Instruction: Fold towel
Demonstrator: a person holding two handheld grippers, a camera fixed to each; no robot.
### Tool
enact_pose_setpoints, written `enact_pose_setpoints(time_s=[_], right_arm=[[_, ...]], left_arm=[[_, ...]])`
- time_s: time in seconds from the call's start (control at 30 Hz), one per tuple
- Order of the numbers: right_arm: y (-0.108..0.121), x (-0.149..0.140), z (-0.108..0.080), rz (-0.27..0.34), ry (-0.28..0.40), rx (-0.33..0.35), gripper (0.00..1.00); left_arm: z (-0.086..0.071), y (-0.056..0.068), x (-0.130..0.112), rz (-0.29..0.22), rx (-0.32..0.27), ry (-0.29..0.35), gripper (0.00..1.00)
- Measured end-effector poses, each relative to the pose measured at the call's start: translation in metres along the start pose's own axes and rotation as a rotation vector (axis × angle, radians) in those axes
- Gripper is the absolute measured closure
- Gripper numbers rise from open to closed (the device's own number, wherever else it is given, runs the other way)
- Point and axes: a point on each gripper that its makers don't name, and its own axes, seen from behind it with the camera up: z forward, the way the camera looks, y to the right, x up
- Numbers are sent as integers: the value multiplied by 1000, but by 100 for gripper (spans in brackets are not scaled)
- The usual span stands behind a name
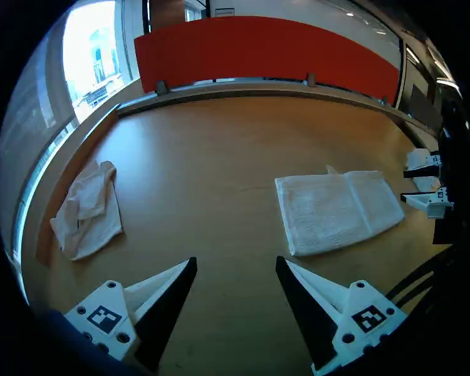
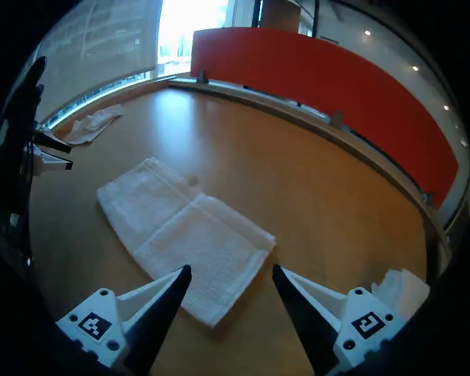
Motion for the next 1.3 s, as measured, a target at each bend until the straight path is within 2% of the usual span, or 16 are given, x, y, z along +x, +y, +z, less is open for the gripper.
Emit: enact_pose_setpoints(time_s=[0.57,0.77,0.9,1.1,1.3], right_arm=[[-11,-32,-2,-33,-51,46,0],[-13,-43,-3,-42,-68,63,4],[-15,-50,-4,-53,-86,77,10],[-16,-62,-6,-48,-119,91,24],[-20,-70,-9,-40,-148,114,47]], left_arm=[[-20,-19,-33,-35,29,-25,7],[-24,-23,-42,-43,36,-32,7],[-25,-25,-46,-50,39,-36,7],[-26,-27,-46,-52,40,-34,7],[-27,-28,-47,-50,41,-35,7]])
